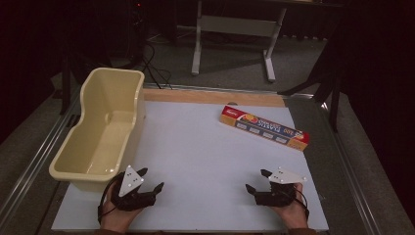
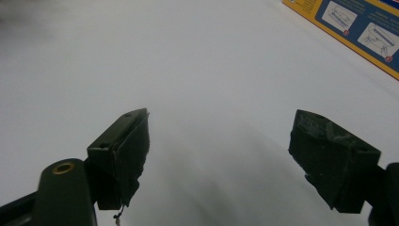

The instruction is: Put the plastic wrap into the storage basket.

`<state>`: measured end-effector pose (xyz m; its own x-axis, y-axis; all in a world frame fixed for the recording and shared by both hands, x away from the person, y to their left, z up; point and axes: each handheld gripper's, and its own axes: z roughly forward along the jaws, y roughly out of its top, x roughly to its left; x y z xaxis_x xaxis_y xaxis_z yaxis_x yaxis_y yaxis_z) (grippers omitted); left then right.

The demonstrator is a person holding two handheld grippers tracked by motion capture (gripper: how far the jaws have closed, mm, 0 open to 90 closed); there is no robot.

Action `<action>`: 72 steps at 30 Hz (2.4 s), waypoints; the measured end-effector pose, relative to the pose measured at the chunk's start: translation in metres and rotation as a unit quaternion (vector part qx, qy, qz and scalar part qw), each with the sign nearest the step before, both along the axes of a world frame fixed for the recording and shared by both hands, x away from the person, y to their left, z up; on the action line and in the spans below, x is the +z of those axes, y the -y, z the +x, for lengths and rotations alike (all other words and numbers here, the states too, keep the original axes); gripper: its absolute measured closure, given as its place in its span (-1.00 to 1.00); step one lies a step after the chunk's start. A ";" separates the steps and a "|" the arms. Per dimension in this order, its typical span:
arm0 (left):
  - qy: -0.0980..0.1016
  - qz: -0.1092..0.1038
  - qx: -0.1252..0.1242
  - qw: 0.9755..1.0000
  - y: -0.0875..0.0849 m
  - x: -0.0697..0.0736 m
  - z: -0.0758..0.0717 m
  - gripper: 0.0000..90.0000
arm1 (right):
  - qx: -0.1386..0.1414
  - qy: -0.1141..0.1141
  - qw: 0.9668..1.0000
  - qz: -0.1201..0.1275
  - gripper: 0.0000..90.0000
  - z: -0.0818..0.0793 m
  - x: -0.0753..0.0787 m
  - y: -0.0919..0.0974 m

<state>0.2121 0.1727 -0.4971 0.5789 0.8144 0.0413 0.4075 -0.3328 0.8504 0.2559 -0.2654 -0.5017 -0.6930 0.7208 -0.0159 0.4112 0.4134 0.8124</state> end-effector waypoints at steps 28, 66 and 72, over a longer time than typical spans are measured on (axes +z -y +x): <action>0.003 -0.029 0.007 1.000 -0.003 0.003 -0.003 -0.36 | -0.012 -0.006 1.000 0.003 -0.22 0.031 0.015 0.015; 0.000 -0.041 0.016 0.999 -0.007 0.002 -0.004 -0.31 | -0.068 0.000 0.998 -0.013 1.00 0.143 0.034 0.054; 0.003 -0.043 0.019 0.999 -0.008 0.003 -0.005 -0.30 | -0.097 -0.011 0.995 -0.015 1.00 0.163 0.028 0.066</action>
<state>0.2069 0.1807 -0.4945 0.5473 0.8365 -0.0268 0.4140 -0.2428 0.8773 0.4188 -0.3313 -0.4734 -0.5415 0.8403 -0.0258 0.5031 0.3485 0.7909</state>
